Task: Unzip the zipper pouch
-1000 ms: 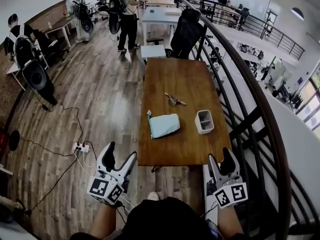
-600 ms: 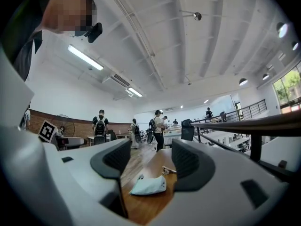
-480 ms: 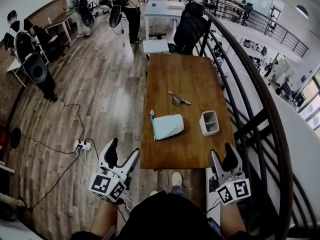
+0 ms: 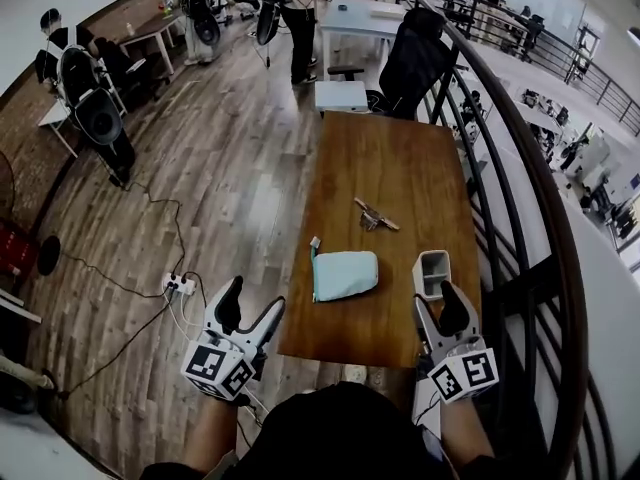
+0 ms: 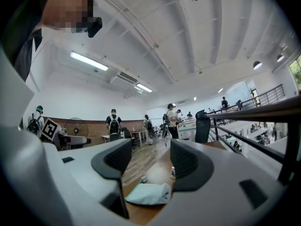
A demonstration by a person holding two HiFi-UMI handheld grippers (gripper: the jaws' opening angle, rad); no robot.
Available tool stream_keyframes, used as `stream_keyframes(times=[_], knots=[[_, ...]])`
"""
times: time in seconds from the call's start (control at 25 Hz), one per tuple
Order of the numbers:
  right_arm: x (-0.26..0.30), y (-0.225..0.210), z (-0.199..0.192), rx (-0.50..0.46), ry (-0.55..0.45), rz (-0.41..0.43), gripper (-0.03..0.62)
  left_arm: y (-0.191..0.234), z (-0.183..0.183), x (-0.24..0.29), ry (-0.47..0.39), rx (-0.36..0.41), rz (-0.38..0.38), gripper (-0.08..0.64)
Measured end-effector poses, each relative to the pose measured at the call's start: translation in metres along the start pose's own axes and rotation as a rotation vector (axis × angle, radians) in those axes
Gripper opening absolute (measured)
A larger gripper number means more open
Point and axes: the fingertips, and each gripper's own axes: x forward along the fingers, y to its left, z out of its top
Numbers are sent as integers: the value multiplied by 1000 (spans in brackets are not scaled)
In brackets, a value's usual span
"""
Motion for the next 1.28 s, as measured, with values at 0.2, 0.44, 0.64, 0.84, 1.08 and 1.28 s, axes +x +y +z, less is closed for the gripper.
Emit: stream_keyframes(times=[0.2, 0.44, 0.64, 0.84, 1.08, 1.28], knots=[[31, -2, -16, -7, 60, 104, 252, -6, -3, 20, -2, 12, 32, 363], [61, 2, -44, -9, 169, 254, 245, -10, -18, 37, 26, 4, 77, 364], [72, 14, -68, -98, 258, 393, 227, -16, -30, 39, 50, -13, 127, 362], [81, 46, -104, -261, 377, 600, 227, -21, -40, 28, 62, -41, 182, 362], [101, 85, -159, -425, 524, 757, 224, -4, -45, 2, 96, -64, 235, 362], [107, 97, -209, -641, 647, 846, 212, 11, -43, -18, 103, -60, 258, 362]])
